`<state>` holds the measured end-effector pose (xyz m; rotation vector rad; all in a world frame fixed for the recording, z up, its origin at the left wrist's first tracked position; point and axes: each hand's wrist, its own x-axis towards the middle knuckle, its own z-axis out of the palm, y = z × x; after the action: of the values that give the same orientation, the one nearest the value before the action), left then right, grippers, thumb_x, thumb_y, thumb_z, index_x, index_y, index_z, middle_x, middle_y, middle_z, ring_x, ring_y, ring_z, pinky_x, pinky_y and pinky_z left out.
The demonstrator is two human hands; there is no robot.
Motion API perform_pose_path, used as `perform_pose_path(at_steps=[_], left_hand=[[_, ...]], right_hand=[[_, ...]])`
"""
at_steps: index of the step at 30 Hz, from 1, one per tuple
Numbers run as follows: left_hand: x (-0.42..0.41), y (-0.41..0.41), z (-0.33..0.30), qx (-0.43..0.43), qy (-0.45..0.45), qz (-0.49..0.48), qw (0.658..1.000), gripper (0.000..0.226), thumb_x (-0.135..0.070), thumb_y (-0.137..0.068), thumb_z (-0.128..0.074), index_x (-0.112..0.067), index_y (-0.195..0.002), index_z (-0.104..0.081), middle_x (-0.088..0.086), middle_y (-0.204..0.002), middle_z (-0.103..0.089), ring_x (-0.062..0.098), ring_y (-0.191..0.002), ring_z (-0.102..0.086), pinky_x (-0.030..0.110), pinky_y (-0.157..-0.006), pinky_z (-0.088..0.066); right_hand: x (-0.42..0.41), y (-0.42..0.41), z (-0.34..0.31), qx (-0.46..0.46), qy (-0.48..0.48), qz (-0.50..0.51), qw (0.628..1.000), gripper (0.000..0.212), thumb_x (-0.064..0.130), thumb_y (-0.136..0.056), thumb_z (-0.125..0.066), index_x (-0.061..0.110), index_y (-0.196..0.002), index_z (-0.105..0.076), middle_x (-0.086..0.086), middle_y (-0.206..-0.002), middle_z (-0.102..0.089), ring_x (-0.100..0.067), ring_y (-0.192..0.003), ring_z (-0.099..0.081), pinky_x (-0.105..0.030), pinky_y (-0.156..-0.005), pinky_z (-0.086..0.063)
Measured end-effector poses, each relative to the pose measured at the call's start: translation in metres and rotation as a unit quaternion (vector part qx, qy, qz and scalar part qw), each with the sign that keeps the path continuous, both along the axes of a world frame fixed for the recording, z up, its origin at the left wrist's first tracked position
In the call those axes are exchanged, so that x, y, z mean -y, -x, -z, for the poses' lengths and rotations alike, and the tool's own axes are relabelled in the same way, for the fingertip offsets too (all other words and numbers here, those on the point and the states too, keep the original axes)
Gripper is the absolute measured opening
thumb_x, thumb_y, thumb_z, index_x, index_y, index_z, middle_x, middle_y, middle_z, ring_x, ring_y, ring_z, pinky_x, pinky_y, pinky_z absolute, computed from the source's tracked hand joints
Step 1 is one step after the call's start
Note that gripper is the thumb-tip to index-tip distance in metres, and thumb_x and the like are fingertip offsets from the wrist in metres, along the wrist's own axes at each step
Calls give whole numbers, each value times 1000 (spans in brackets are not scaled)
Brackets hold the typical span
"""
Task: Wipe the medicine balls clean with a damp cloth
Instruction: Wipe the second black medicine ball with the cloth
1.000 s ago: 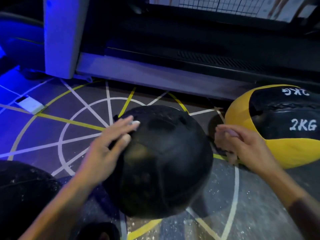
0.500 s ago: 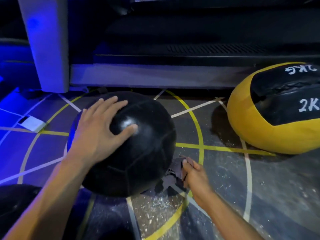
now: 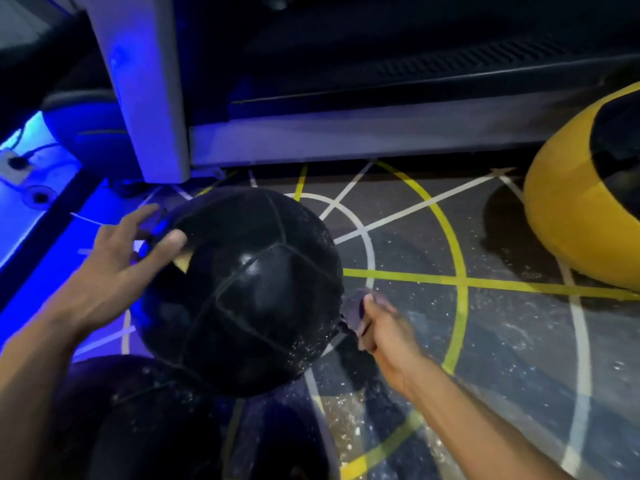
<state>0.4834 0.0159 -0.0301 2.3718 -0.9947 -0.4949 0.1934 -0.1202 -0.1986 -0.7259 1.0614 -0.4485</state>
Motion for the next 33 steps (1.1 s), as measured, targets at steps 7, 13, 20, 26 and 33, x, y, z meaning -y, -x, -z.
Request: perform_pose_path(at_steps=[7,13,20,26,33], left_hand=[[-16,14,13,-24,35,-58,997,85,-77,-61,-73,-50,-139,-51,0,-141,-39,5,-128,-40,26,-111,-28],[-13,27,18,-80,122,-62,987,73,-61,-69,-88,-46,-133,-55,-41,-103,-63,-17,-98,-60,25,-95,-47],[-5,44,16,-65,124,-19,990,73,-76,-55,-77,-55,-123,-58,-12,-132,-60,10,-120,-59,38,-104,-48],[8,54,41,-240,205,-62,947,65,-80,-57,-80,-43,-107,-66,-9,-109,-67,8,-87,-64,23,-76,-49],[33,77,86,-332,190,-98,919,53,-93,-49,-74,-50,-76,-59,-15,-88,-66,18,-84,-60,43,-87,-43]], right_hand=[[-29,-24,23,-66,19,9,998,29,28,-109,-47,35,-132,-64,6,-116,-72,-22,-95,-65,-35,-68,-52],[-34,-32,15,-52,-167,39,984,37,18,-110,-41,9,-77,-57,-7,-60,-61,-17,-50,-55,-26,-43,-42],[-20,-4,1,27,-165,117,979,28,15,-105,-49,8,-81,-61,-3,-49,-62,-12,-37,-58,-19,-34,-41],[44,39,-47,-1,120,109,987,27,14,-109,-43,14,-111,-70,13,-56,-64,3,-49,-54,-13,-48,-41],[73,75,-62,-73,289,32,954,33,30,-108,-45,28,-132,-67,-23,-102,-66,-24,-95,-67,-49,-97,-52]])
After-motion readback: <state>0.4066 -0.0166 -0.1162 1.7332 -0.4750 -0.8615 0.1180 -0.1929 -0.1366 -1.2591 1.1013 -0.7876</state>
